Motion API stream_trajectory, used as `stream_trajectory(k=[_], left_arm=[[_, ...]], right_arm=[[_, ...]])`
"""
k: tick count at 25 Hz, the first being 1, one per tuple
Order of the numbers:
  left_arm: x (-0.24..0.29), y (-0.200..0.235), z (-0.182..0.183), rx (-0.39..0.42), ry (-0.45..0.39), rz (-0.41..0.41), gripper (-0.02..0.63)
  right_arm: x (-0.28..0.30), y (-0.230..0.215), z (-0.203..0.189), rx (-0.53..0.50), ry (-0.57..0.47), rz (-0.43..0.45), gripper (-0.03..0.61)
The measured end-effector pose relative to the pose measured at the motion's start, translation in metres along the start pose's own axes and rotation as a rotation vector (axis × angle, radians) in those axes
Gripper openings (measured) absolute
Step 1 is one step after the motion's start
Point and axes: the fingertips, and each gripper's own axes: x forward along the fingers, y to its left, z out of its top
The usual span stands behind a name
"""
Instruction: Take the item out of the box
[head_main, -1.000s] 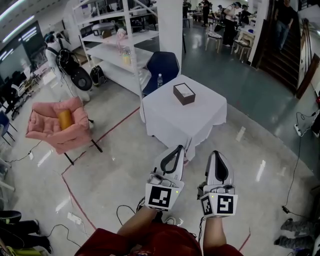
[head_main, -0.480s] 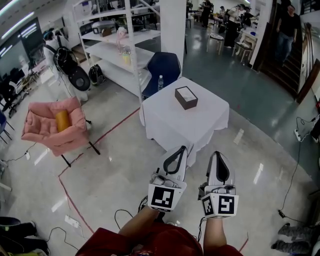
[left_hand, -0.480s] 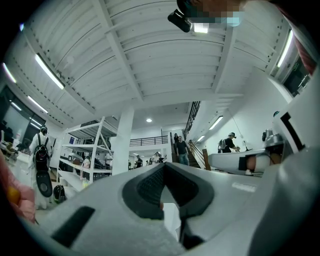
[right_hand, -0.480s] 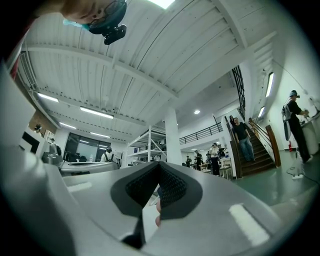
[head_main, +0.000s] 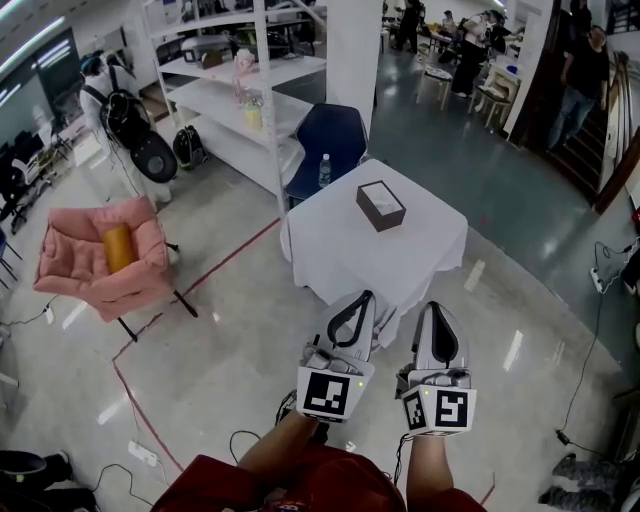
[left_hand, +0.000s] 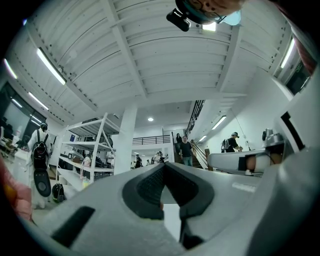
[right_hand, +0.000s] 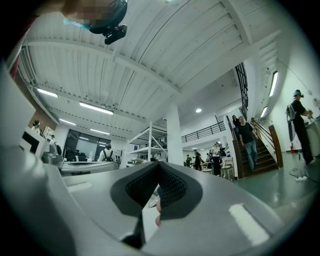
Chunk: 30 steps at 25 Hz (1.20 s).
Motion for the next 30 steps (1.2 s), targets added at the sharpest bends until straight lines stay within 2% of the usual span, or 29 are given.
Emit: stream_trajectory(k=[16,30], left_arm=[[0.062,0.12,-0.015,-0.03,-0.013,-0.011,0.003],[0.098,0.174,-0.036,-0.037,-0.019,-0.025,0.003]], right_arm=[[0.125,0.038,-0.022,-0.042,0.033,-0.015,0.0],[0.189,0.051,-0.043,-0.043,0.021,-0.025,0.0]])
